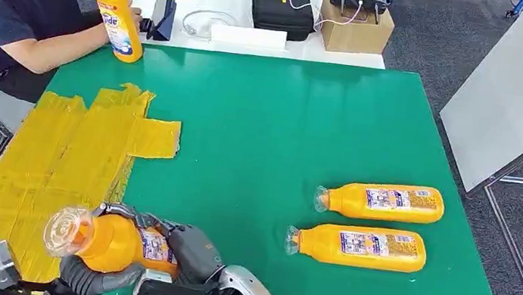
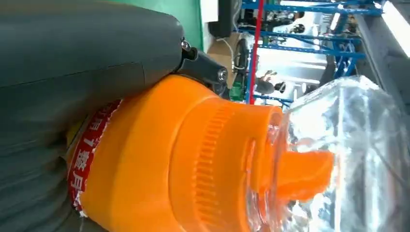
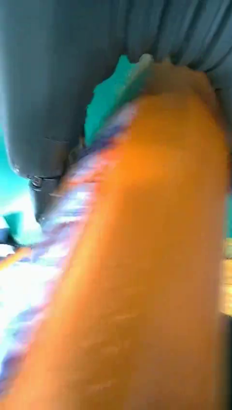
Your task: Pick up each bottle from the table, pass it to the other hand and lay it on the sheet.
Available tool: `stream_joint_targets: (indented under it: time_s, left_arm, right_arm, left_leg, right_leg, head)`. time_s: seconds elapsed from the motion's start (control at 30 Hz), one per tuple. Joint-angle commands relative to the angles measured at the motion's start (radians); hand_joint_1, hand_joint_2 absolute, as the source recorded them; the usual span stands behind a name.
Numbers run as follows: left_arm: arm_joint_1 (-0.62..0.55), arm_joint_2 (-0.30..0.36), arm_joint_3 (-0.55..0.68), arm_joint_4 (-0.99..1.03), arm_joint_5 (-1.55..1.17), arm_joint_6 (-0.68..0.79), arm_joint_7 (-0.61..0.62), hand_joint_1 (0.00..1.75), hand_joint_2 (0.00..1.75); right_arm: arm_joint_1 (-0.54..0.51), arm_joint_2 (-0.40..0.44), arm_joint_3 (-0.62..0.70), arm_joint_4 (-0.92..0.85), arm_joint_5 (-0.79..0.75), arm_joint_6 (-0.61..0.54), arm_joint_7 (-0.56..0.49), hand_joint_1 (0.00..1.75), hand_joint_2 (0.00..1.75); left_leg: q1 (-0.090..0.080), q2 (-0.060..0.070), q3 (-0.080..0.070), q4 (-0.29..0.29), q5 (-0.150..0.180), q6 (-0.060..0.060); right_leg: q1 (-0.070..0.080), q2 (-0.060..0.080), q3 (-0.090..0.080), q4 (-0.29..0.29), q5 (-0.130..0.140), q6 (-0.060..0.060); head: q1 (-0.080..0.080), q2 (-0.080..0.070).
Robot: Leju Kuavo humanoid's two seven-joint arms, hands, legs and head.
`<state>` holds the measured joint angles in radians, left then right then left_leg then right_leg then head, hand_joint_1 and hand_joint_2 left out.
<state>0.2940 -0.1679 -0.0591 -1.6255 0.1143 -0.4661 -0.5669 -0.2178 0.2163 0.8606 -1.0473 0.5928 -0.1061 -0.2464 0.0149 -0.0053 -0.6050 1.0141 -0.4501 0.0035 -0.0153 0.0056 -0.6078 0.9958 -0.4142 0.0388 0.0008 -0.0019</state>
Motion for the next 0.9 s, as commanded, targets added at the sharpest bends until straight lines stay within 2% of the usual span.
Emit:
stream_joint_targets:
  time_s: [0.03, 0.33, 0.37, 0.4, 0.47, 0.63, 0.7, 0.77, 0.8, 0.87, 0.9]
  left_arm:
    - [0.001, -0.02, 0.068, -0.077, -0.163, 0.108, -0.031, 1.75, 1.75]
    - [0.0, -0.022, 0.068, -0.071, -0.165, 0.108, -0.031, 1.75, 1.75]
    - [0.001, -0.023, 0.07, -0.08, -0.249, 0.181, -0.068, 1.75, 1.75]
    - [-0.003, -0.032, 0.079, -0.103, -0.406, 0.329, -0.115, 1.75, 1.75]
    - [-0.015, -0.042, 0.078, -0.13, -0.619, 0.55, -0.124, 1.75, 1.75]
    - [-0.036, -0.003, 0.058, -0.087, -1.08, 0.984, 0.022, 1.75, 1.75]
    - [-0.046, 0.02, 0.037, -0.022, -1.28, 1.092, 0.127, 1.75, 1.75]
    - [-0.072, 0.042, 0.032, 0.085, -1.479, 1.13, 0.242, 1.75, 1.75]
    - [-0.114, 0.075, 0.017, 0.238, -1.665, 1.117, 0.359, 1.75, 1.75]
    - [-0.185, 0.124, -0.012, 0.453, -1.685, 1.164, 0.419, 1.75, 1.75]
    - [-0.204, 0.183, -0.091, 0.49, -1.685, 1.164, 0.509, 1.75, 1.75]
  right_arm:
    - [0.038, -0.147, -0.145, -0.287, 0.016, -0.007, 0.029, 0.0, 0.0]
    - [0.04, -0.138, -0.142, -0.275, 0.016, -0.006, 0.029, 0.0, 0.0]
    - [0.04, -0.14, -0.144, -0.277, 0.025, -0.024, 0.026, 0.0, 0.0]
    - [0.049, -0.165, -0.158, -0.32, 0.028, -0.035, 0.027, 0.0, 0.0]
    - [0.075, -0.215, -0.19, -0.405, 0.032, -0.039, 0.037, 0.0, 0.0]
    - [0.167, -0.345, -0.286, -0.577, 0.054, -0.03, 0.022, 0.0, 0.0]
    - [0.201, -0.398, -0.306, -0.632, 0.048, -0.022, 0.007, 0.0, 0.0]
    - [0.202, -0.442, -0.314, -0.653, 0.029, -0.001, 0.001, 0.0, 0.0]
    - [0.161, -0.482, -0.304, -0.638, 0.004, 0.029, 0.002, 0.0, 1.75]
    - [0.124, -0.508, -0.308, -0.606, -0.018, 0.068, 0.0, 0.0, 1.75]
    - [0.115, -0.518, -0.307, -0.594, -0.024, 0.082, -0.007, 0.0, 1.75]
  left_leg:
    - [0.0, -0.001, 0.001, 0.0, 0.0, 0.001]
    - [0.0, 0.0, 0.004, -0.001, -0.001, 0.001]
    - [0.0, 0.0, 0.003, -0.001, 0.0, 0.001]
    - [0.0, 0.0, 0.004, -0.001, -0.001, 0.001]
    - [0.0, -0.002, 0.002, 0.001, -0.001, 0.001]
    - [-0.001, -0.006, 0.002, -0.001, 0.0, 0.001]
    - [-0.001, -0.005, 0.002, -0.001, 0.0, 0.001]
    - [-0.001, -0.006, 0.006, -0.002, -0.001, 0.002]
    - [-0.003, -0.006, 0.005, -0.002, 0.0, 0.002]
    - [-0.005, -0.004, 0.006, -0.004, 0.001, 0.002]
    - [-0.005, -0.004, 0.008, -0.006, 0.001, 0.002]
  right_leg:
    - [0.0, -0.002, 0.002, -0.001, 0.0, -0.001]
    - [0.0, -0.001, 0.004, -0.002, -0.001, -0.001]
    - [0.0, -0.001, 0.002, -0.001, 0.0, -0.001]
    - [0.0, -0.001, 0.004, -0.001, -0.001, -0.001]
    - [0.001, -0.003, 0.003, -0.001, -0.001, 0.0]
    - [-0.001, -0.006, 0.004, -0.001, -0.001, 0.0]
    - [-0.001, -0.005, 0.004, -0.002, -0.001, 0.0]
    - [-0.001, -0.007, 0.009, -0.003, -0.002, -0.001]
    - [-0.002, -0.006, 0.007, -0.003, -0.001, -0.001]
    - [-0.004, -0.004, 0.006, -0.004, 0.0, 0.0]
    - [-0.004, -0.004, 0.009, -0.005, 0.001, -0.001]
  head:
    - [0.0, 0.0]
    - [0.0, 0.0]
    - [0.0, 0.0]
    - [0.0, 0.0]
    - [0.0, 0.0]
    - [0.0, 0.0]
    - [0.0, 0.0]
    - [0.0, 0.0]
    - [0.0, 0.0]
    - [0.0, 0.0]
    - [0.0, 0.0]
